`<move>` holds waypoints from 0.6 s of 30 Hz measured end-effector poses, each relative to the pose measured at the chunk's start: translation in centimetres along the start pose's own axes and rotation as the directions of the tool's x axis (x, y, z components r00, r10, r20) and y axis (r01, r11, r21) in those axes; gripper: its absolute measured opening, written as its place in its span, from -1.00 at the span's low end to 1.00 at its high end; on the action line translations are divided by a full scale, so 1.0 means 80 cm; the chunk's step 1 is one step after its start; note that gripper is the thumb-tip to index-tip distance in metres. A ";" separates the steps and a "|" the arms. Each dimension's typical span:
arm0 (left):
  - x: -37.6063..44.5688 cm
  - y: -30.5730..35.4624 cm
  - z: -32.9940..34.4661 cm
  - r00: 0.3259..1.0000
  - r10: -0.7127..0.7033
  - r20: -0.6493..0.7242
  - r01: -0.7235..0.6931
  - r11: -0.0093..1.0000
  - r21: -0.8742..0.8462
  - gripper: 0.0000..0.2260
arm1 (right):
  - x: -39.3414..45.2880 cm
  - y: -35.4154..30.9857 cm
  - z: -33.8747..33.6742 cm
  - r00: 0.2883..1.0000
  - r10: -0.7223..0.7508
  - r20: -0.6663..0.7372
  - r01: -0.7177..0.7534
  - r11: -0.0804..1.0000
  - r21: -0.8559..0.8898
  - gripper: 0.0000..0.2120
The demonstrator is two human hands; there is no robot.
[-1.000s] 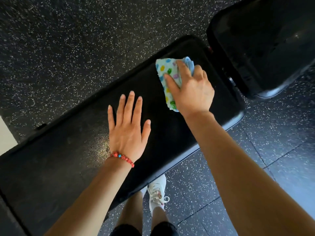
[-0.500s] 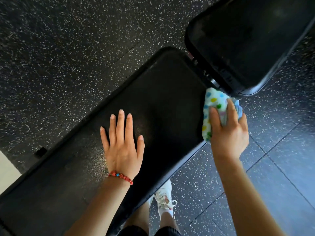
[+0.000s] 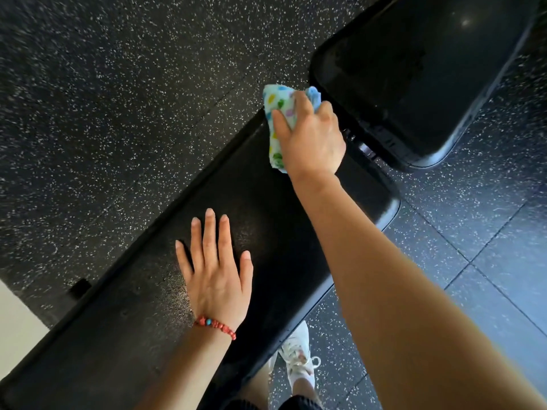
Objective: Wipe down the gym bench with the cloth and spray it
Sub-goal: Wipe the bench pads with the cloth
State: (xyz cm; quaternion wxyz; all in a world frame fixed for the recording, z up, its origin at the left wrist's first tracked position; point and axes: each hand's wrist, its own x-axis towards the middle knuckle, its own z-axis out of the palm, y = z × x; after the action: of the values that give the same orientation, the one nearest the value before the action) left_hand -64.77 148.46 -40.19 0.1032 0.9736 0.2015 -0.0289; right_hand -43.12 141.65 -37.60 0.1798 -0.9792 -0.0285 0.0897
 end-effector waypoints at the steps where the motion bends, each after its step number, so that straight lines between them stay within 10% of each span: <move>1: 0.000 0.000 0.000 1.000 0.003 0.002 -0.003 1.000 0.000 -0.50 | -0.001 0.005 -0.001 1.000 -0.011 0.006 0.011 1.000 -0.008 -0.50; 18: 0.084 0.048 -0.040 0.978 0.204 0.038 -0.199 0.973 -0.119 -0.53 | -0.092 0.129 -0.073 0.974 0.213 0.080 -0.208 0.976 -0.066 -0.51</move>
State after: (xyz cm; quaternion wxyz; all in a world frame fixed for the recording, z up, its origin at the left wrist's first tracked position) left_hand -57.01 148.31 -36.97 0.1662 0.9805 0.1004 -0.0310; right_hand -49.00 129.37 -34.69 0.1396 -0.9766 0.0651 0.1500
